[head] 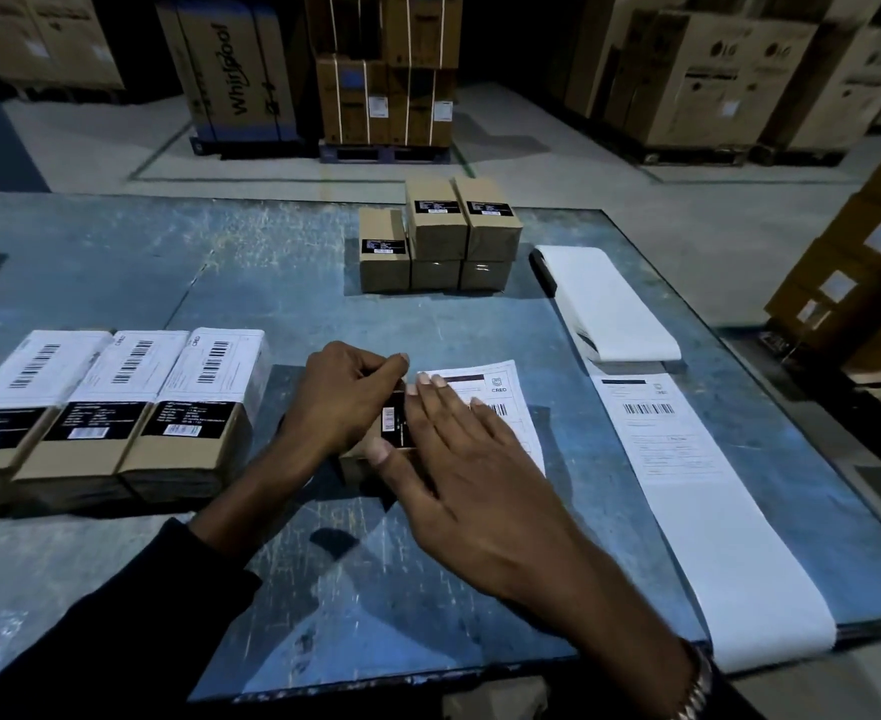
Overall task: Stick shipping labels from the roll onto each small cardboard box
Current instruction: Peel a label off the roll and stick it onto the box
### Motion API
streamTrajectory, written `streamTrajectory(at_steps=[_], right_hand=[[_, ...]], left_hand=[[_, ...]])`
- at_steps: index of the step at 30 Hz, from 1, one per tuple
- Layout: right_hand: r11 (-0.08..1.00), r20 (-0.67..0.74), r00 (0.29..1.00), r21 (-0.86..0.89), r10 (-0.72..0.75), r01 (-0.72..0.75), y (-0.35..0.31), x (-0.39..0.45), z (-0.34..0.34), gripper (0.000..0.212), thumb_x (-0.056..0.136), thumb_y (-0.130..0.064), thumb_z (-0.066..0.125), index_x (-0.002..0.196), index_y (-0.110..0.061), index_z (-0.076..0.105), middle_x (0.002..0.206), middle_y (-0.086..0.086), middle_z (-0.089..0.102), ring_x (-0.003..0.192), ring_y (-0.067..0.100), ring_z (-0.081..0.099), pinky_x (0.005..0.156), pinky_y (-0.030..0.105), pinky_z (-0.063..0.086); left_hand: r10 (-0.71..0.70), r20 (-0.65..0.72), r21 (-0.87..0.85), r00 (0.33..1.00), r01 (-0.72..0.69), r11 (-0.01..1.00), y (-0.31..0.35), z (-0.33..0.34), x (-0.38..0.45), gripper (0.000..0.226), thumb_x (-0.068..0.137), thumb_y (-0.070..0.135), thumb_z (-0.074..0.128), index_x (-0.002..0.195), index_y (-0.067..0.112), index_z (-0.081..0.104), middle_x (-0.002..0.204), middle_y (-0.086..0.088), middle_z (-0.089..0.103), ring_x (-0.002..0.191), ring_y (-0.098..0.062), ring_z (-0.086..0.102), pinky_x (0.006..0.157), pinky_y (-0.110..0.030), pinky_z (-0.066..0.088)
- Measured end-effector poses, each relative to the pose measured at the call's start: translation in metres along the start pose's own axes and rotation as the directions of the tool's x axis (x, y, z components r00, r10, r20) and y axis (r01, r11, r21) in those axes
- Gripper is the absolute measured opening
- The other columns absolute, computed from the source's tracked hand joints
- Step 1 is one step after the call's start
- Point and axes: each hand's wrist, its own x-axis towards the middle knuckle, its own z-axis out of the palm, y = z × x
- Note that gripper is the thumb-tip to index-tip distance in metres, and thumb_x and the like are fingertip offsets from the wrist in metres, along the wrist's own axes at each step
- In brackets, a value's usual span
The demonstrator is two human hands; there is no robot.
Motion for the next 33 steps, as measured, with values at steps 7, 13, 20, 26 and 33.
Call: streamTrajectory(at_steps=[7,13,20,26,33], right_hand=[[0.988,-0.056,0.993,-0.100,0.109,-0.114,0.031,-0.017,-0.003,0.093,0.093,-0.083,-0.012,0.169,-0.029,-0.013,0.174,-0.017,-0.022,0.152,-0.010,-0.031,0.131,0.035,-0.017],[0.944,-0.026,0.959,-0.170,0.282,-0.282,0.023,-0.020,-0.026,0.099,0.091,-0.084,-0.012,0.167,-0.020,-0.019,0.171,-0.007,-0.032,0.151,0.002,-0.040,0.126,0.042,-0.028],[0.997,-0.021,0.999,-0.061,0.046,-0.047,-0.006,0.005,0.004,0.093,0.097,-0.085,-0.002,0.170,-0.028,-0.007,0.177,-0.013,-0.017,0.156,-0.004,-0.028,0.130,0.040,-0.018],[0.983,-0.120,0.982,-0.092,0.145,-0.156,0.035,-0.015,0.002,0.096,0.091,-0.086,-0.011,0.169,-0.030,-0.012,0.175,-0.016,-0.021,0.154,-0.008,-0.028,0.131,0.038,-0.016],[0.944,-0.045,0.947,-0.081,0.317,-0.320,0.033,-0.028,-0.031,0.102,0.086,-0.090,-0.009,0.168,-0.030,-0.015,0.175,-0.015,-0.022,0.156,-0.003,-0.027,0.131,0.040,-0.015]], left_hand=[[0.006,0.034,-0.013,0.999,-0.006,1.000,0.003,-0.003,-0.007,0.038,0.103,0.033,0.066,0.075,0.017,0.085,0.069,0.008,0.078,0.061,-0.011,0.075,0.061,-0.029,0.057],[0.009,0.030,-0.010,1.000,-0.009,1.000,0.004,-0.003,-0.006,0.036,0.103,0.032,0.066,0.077,0.017,0.086,0.068,0.007,0.078,0.061,-0.010,0.074,0.062,-0.029,0.056],[-0.024,0.011,0.000,1.000,0.024,1.000,-0.002,-0.001,0.002,0.042,0.097,0.030,0.067,0.069,0.001,0.078,0.061,-0.005,0.074,0.057,-0.018,0.070,0.058,-0.038,0.055],[-0.011,0.043,-0.042,0.999,0.013,0.999,-0.001,0.000,-0.004,0.039,0.101,0.029,0.065,0.068,0.020,0.083,0.069,0.008,0.078,0.063,-0.010,0.075,0.062,-0.024,0.052],[0.002,0.040,-0.034,0.999,-0.001,0.999,0.001,-0.002,-0.005,0.040,0.101,0.030,0.065,0.065,0.023,0.082,0.066,0.009,0.077,0.062,-0.010,0.074,0.064,-0.026,0.050]])
